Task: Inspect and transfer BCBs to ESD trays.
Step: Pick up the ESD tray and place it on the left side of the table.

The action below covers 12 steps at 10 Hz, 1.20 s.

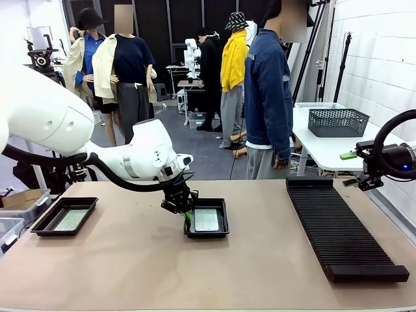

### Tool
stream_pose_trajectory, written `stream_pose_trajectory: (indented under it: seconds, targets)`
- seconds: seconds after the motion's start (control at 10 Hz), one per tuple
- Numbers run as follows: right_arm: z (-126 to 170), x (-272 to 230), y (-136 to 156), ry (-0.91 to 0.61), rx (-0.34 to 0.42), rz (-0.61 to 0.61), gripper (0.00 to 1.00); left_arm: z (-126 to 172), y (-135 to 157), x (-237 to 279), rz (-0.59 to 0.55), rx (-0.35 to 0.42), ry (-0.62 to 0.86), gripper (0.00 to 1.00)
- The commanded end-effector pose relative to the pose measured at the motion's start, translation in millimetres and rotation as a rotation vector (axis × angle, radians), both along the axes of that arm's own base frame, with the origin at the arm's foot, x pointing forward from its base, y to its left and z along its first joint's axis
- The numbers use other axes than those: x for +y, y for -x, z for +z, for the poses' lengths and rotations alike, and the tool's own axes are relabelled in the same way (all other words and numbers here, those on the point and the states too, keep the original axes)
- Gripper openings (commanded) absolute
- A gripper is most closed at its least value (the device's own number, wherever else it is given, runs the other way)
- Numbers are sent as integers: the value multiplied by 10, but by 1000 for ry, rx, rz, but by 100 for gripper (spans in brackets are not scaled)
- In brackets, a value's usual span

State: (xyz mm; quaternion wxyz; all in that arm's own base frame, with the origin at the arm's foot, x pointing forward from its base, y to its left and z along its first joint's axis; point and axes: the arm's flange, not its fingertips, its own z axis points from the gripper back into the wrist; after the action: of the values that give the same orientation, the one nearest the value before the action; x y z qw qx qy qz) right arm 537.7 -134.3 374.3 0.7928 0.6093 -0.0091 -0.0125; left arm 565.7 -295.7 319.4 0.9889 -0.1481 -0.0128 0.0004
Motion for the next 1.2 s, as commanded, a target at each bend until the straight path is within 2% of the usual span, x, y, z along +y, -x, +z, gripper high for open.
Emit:
stream_pose_trajectory:
  seconds: [0.0, 0.6, 1.1]
  targets:
    - [15, 31, 18, 9, 10, -12, 100, 46, 91, 223, -5, -15, 33, 0]
    - [15, 31, 18, 9, 10, -12, 100, 59, -25, 736, -40, 26, -25, 0]
    - [15, 31, 18, 9, 10, -12, 100, 79, -113, 1238, -73, 16, -67, 0]
